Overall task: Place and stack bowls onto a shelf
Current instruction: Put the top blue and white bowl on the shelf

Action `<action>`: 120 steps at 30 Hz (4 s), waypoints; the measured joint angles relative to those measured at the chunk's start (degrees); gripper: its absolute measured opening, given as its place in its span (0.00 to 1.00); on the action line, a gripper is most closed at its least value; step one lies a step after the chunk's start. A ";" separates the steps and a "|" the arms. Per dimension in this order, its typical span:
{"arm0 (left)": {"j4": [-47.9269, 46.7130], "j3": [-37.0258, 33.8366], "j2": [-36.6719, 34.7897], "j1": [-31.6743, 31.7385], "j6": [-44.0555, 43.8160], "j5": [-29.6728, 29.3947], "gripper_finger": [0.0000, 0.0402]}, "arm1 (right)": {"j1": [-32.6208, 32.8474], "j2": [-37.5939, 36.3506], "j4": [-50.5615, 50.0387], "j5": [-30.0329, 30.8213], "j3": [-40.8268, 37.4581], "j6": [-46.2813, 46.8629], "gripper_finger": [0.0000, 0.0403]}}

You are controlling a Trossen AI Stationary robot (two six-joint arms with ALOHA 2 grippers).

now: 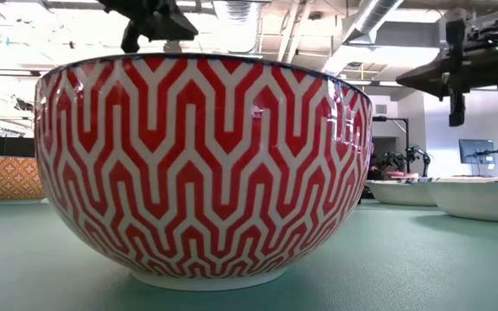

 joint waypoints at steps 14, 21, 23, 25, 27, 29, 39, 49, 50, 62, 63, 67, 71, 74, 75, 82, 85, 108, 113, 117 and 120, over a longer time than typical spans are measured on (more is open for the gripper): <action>-6.92 15.47 17.59 21.55 -2.15 39.50 0.28 | -9.38 26.23 -35.72 2.35 24.60 4.14 0.04; -6.59 19.23 24.49 22.50 3.93 45.73 0.29 | -19.93 37.13 -52.79 -4.55 30.35 11.69 0.19; -6.51 19.62 25.90 22.50 6.68 47.91 0.29 | -22.02 39.44 -53.41 -7.30 30.35 11.71 0.30; -6.24 19.99 26.93 22.50 8.59 50.32 0.29 | -24.06 41.56 -54.13 -9.00 30.35 13.09 0.42; -6.45 19.99 27.22 22.50 8.95 52.12 0.29 | -25.98 43.45 -55.70 -9.03 30.35 15.60 0.53; -7.04 19.99 27.20 22.48 8.99 52.37 0.29 | -27.88 45.47 -56.68 -7.75 30.33 16.72 0.62; -7.47 19.99 27.18 22.43 10.12 52.02 0.29 | -38.37 57.94 -55.61 -11.46 28.79 14.99 0.65; -7.47 19.99 27.18 21.76 5.83 49.21 0.29 | -38.71 65.70 -53.15 -11.57 28.06 11.48 0.49; -7.44 19.99 27.18 21.53 5.38 48.44 0.29 | -38.70 65.81 -52.88 -11.03 28.06 11.50 0.45; -6.28 19.99 27.16 17.30 -2.61 41.54 0.29 | -34.38 60.62 -53.48 -4.08 28.06 10.11 0.06; -6.28 19.99 27.14 16.77 -2.04 40.71 0.29 | -33.78 59.62 -53.78 -3.28 28.06 10.96 0.07; -6.26 19.99 27.14 14.92 0.04 38.14 0.29 | -31.46 55.14 -54.76 -0.53 28.06 13.28 0.08; -6.25 19.99 27.14 13.63 -0.37 36.70 0.30 | -29.30 50.59 -54.82 3.18 28.08 13.28 0.05; -6.25 19.99 27.14 12.80 -0.46 34.91 0.33 | -27.83 47.27 -54.79 6.47 28.11 13.43 0.05; -6.22 19.99 27.14 12.57 -0.19 34.34 0.34 | -27.47 46.35 -54.90 7.25 28.23 13.62 0.05; -5.55 19.99 27.11 12.42 1.25 32.70 0.44 | -25.93 43.00 -54.86 12.02 31.17 12.77 0.05; -4.90 19.99 27.11 12.42 1.20 31.81 0.47 | -25.86 42.90 -54.59 13.37 32.68 11.70 0.06; -2.40 19.99 27.11 12.18 -0.54 31.64 0.49 | -17.83 42.92 -47.44 18.73 42.21 0.98 0.06; 0.12 19.99 27.11 12.16 -0.56 33.26 0.49 | -16.07 42.92 -47.02 18.65 43.77 0.82 0.06; 1.87 19.99 27.11 11.73 0.63 33.28 0.49 | -14.46 42.92 -44.26 18.40 44.30 -2.00 0.06; 1.87 19.99 27.11 11.29 1.44 33.28 0.49 | -12.92 42.90 -40.34 18.38 44.45 -5.21 0.06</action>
